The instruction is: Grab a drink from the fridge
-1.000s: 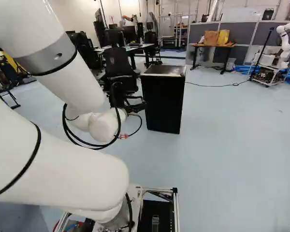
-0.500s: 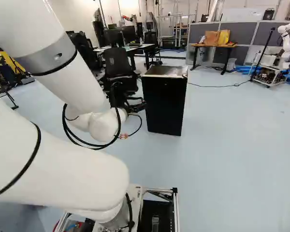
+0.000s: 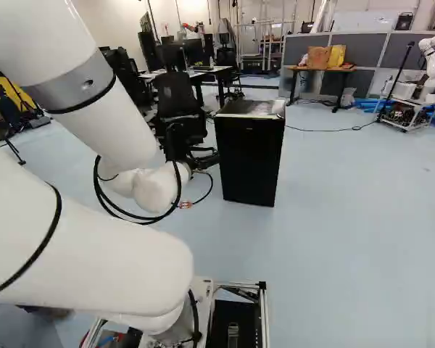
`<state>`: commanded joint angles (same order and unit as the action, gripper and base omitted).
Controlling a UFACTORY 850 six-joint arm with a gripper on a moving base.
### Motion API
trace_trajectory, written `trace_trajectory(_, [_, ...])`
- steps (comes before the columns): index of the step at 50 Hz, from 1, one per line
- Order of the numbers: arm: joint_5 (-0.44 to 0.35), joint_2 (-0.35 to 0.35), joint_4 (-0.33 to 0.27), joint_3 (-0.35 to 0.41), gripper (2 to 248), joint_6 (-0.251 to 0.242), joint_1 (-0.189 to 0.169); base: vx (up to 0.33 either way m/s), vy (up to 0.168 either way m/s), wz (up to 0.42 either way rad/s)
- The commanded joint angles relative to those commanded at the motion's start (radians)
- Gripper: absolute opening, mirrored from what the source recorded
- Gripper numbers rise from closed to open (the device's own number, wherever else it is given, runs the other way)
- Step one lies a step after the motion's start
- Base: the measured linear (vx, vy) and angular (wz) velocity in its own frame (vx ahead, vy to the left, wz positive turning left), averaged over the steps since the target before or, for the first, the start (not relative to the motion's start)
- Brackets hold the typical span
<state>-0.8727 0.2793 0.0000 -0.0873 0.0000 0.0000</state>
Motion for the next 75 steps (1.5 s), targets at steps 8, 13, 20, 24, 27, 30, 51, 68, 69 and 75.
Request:
trace_trajectory(8, [0.000, 0.000, 0.000, 0.000, 247, 0.000, 0.000, 0.075, 0.058, -0.012])
trace_trajectory(13, [0.000, 0.000, 0.000, 0.000, 247, 0.000, 0.000, 0.076, 0.058, -0.011])
trace_trajectory(20, [0.000, 0.000, 0.000, 0.000, 247, 0.000, 0.000, 0.074, 0.058, -0.013])
trace_trajectory(24, [0.000, 0.000, 0.000, 0.000, 247, 0.000, 0.000, 0.073, 0.054, -0.010])
trace_trajectory(27, [0.000, 0.000, 0.000, 0.000, 247, 0.000, 0.000, 0.073, 0.058, -0.013])
trace_trajectory(30, [0.000, 0.000, 0.000, 0.000, 247, 0.000, 0.000, 0.091, 0.066, -0.029])
trace_trajectory(51, [0.000, 0.000, 0.000, 0.000, 247, 0.000, 0.000, 0.085, 0.029, -0.192])
trace_trajectory(68, [0.000, 0.000, 0.000, 0.000, 247, 0.000, 0.000, 0.081, 0.026, -0.205])
trace_trajectory(69, [0.000, 0.000, 0.000, 0.000, 247, 0.000, 0.000, 0.080, 0.026, -0.192])
trace_trajectory(75, [0.000, 0.000, 0.000, 0.000, 247, 0.000, 0.000, 0.082, 0.024, -0.208])
